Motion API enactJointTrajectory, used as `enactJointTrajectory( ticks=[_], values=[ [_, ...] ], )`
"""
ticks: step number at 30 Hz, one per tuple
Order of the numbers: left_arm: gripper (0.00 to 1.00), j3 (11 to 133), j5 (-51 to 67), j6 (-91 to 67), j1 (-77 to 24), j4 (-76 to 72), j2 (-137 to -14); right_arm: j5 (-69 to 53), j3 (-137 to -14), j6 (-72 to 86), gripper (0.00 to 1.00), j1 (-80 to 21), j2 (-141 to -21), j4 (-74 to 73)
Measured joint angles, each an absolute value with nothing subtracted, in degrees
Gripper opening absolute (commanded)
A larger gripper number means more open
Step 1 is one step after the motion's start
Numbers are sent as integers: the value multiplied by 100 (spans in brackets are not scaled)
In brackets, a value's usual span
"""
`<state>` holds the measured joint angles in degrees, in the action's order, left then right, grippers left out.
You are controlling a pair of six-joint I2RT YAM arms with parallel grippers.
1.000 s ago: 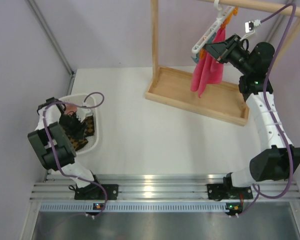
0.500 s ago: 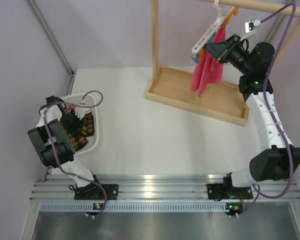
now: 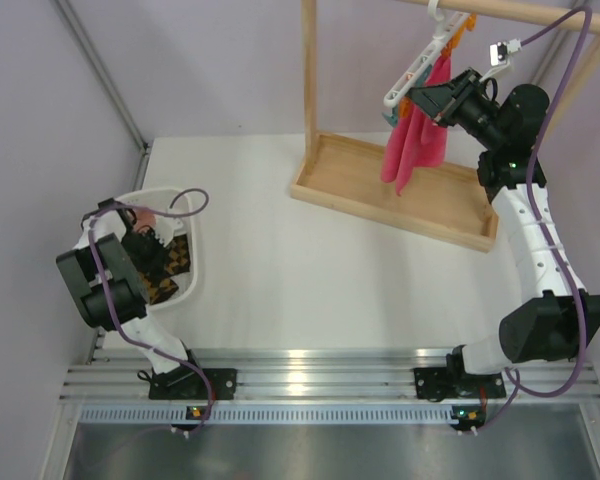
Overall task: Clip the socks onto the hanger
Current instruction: Pick up the sock from the bin.
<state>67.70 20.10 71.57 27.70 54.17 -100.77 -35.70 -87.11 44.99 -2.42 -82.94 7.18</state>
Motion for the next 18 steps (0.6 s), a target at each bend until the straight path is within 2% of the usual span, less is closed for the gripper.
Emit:
enactJointTrajectory(
  ticks=[4,8,13,14,16,17,18],
  values=[
    [0,6799,2051,7030,2781,5459,-10077,-3570,-8713,4497,0,-242,-8294,716],
    [0,7135,2169,6810,2818,5741,-10040,-3570,-8713,4497,0,-242,-8294,716],
    [0,8256,2456,6252,2915,6110,-10020,-3573,-8713,4497,0,-242,-8294,716],
    [5,8440,2491,6064,2930,6080,-10020,-3573,-8713,4497,0,-242,-8294,718],
    [51,8628,2497,5708,2952,5793,-10007,-3575,-8713,4497,0,-242,-8294,718],
    [56,8632,2475,5485,2954,5599,-10003,-3575,-8713,4497,0,-242,-8294,718],
    [57,8628,2440,5231,2956,5408,-10012,-3575,-8713,4497,0,-242,-8296,718]
  ],
)
